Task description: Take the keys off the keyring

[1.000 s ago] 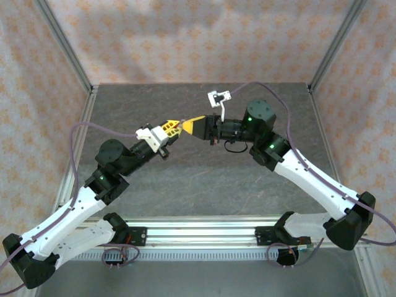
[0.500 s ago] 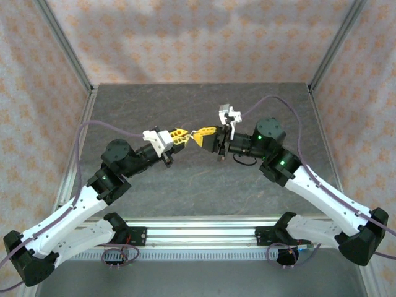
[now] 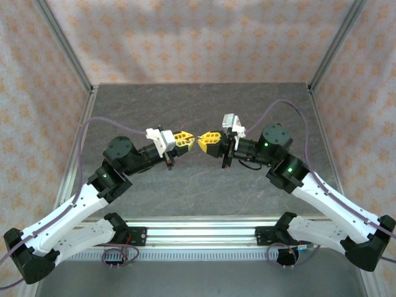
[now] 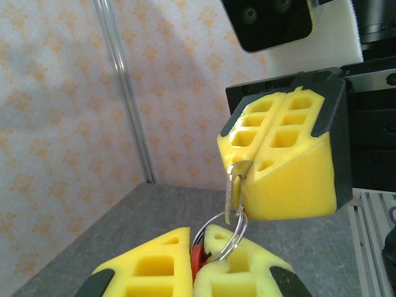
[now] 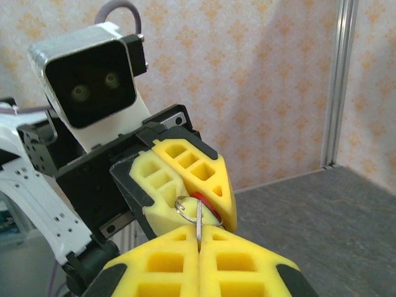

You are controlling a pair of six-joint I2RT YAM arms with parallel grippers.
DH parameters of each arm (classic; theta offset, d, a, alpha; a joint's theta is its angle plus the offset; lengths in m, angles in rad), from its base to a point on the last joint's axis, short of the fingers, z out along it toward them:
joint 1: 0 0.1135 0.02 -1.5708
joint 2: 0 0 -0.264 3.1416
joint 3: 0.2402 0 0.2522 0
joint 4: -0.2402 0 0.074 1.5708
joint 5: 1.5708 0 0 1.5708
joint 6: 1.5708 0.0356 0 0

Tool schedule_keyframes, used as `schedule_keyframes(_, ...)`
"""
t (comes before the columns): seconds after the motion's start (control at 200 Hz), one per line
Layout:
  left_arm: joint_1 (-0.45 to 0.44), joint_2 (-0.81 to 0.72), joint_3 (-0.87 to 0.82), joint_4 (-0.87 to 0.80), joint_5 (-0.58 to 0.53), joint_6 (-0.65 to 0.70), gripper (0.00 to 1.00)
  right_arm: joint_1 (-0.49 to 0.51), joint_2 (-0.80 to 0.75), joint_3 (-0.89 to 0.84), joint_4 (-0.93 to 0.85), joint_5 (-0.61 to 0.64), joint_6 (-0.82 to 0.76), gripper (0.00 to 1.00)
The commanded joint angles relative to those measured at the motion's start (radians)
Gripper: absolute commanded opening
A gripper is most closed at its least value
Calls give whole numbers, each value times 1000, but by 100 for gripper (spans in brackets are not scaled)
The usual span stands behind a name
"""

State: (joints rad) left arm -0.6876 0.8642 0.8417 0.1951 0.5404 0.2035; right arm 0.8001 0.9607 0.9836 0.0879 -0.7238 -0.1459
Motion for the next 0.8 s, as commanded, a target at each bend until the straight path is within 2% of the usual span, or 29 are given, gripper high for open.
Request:
schedule_keyframes(0.0, 33, -10, 57, 13, -134, -39, 0, 37, -50, 33, -127, -58, -121, 0)
schedule_keyframes(0.445, 42, -1, 87, -67, -126, -37, 0, 121, -23, 123, -350, -59, -317, 0)
schedule_keyframes(0.796, 40, 19, 116, -141, -74, -12, 0, 195, 70, 171, -304, 53, -332, 0)
